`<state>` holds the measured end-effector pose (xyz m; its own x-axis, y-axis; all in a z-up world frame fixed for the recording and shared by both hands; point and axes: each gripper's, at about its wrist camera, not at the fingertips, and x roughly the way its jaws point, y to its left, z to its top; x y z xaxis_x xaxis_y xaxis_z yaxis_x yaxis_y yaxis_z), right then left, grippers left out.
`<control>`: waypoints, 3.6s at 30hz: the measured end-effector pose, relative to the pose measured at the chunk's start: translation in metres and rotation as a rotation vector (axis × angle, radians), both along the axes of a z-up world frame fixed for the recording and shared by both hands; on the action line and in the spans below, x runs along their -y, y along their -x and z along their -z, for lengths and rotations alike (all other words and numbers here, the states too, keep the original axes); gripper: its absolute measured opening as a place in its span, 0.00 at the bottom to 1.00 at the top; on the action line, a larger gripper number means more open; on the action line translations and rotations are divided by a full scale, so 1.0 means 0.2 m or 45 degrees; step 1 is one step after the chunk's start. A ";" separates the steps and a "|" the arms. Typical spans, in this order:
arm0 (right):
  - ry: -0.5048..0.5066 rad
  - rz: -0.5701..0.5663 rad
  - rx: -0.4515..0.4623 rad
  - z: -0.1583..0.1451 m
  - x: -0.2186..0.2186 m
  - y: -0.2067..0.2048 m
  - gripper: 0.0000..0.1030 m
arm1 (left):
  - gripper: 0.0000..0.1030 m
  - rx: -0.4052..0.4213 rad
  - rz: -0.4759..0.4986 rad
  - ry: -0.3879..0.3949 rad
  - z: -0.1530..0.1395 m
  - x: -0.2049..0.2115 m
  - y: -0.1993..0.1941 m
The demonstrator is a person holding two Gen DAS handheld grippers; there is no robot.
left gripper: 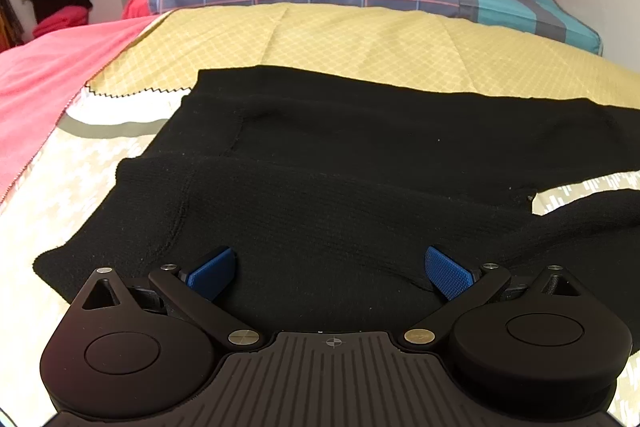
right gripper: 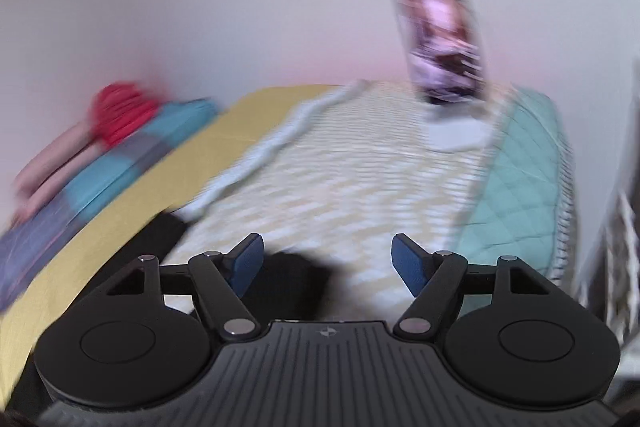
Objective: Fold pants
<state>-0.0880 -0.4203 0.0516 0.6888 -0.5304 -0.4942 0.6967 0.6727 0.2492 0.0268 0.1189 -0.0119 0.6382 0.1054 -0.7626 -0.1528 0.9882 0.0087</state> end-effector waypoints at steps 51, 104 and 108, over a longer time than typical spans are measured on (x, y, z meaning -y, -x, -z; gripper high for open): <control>0.404 -1.633 -0.485 0.13 -1.42 -0.02 0.38 | 1.00 0.078 -0.080 -0.138 0.00 -0.25 0.11; 0.056 -1.886 -0.677 0.26 -1.97 -0.33 0.63 | 1.00 0.009 -0.187 0.013 -0.08 -0.66 0.33; 0.035 -1.666 -0.611 0.10 -1.64 -0.21 0.65 | 1.00 -0.033 -0.183 0.010 -0.14 -0.64 0.32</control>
